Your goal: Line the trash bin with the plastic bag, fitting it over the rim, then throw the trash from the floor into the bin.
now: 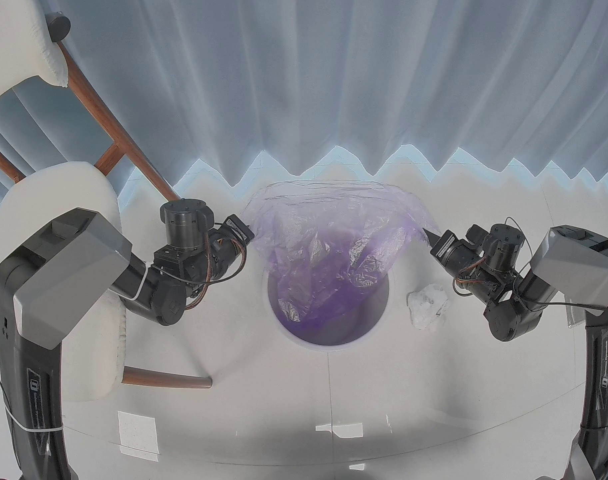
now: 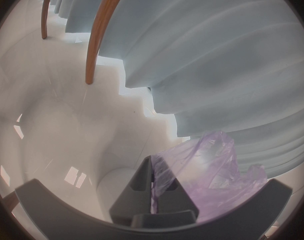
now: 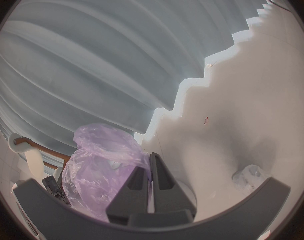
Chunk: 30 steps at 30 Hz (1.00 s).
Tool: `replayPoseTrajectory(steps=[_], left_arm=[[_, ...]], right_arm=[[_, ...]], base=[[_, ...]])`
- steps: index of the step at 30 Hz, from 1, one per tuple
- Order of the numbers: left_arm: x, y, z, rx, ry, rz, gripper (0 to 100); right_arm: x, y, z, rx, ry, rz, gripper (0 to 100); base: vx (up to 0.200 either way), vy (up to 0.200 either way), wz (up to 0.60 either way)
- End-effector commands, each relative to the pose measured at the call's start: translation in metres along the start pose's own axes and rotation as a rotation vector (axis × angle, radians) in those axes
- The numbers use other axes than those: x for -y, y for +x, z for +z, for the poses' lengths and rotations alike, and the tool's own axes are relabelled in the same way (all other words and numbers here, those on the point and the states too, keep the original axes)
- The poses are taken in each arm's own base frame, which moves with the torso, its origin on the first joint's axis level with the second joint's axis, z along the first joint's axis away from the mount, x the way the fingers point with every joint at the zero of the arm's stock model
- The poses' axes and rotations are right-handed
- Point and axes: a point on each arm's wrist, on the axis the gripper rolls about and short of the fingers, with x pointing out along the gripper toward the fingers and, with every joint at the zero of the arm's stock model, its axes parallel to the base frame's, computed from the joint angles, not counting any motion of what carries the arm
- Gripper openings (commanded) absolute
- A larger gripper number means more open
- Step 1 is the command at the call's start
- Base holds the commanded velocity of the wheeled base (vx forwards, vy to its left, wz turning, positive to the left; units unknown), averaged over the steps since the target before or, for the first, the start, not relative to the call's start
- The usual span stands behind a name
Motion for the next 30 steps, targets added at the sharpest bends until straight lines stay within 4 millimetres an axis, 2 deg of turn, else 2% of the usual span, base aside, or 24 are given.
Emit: replayPoseTrajectory(steps=[1, 9, 17, 19, 22, 24, 27, 30], left_arm=[[-0.005, 0.001, -0.004, -0.019, -0.002, 0.026, 0], [-0.008, -0.001, -0.006, -0.043, 0.009, 0.103, 0], [-0.007, -0.002, -0.009, -0.051, 0.015, 0.104, 0], [0.0, -0.007, -0.004, -0.038, 0.018, 0.092, 0], [0.018, -0.027, 0.009, -0.017, 0.026, 0.065, 0], [0.024, -0.037, 0.012, -0.021, 0.042, 0.057, 0], [0.021, -0.042, 0.009, -0.036, 0.072, 0.069, 0], [0.01, -0.046, -0.001, -0.074, 0.181, 0.106, 0]], right_arm=[[0.008, -0.002, 0.003, -0.007, 0.008, -0.033, 0], [0.011, -0.003, -0.001, -0.028, 0.016, -0.053, 0], [0.015, -0.004, -0.004, -0.052, 0.026, -0.079, 0], [0.013, -0.005, -0.001, -0.046, 0.022, -0.075, 0], [0.004, -0.01, 0.007, -0.026, 0.013, -0.058, 0], [-0.002, -0.015, 0.012, -0.02, 0.011, -0.055, 0], [-0.005, -0.019, 0.013, -0.026, 0.015, -0.058, 0], [-0.005, -0.023, 0.012, -0.03, 0.015, -0.064, 0]], base=[[0.0, 0.0, 0.0], [0.0, 0.0, 0.0], [0.0, 0.0, 0.0], [0.0, 0.0, 0.0], [0.0, 0.0, 0.0], [0.0, 0.0, 0.0], [0.0, 0.0, 0.0], [0.0, 0.0, 0.0]])
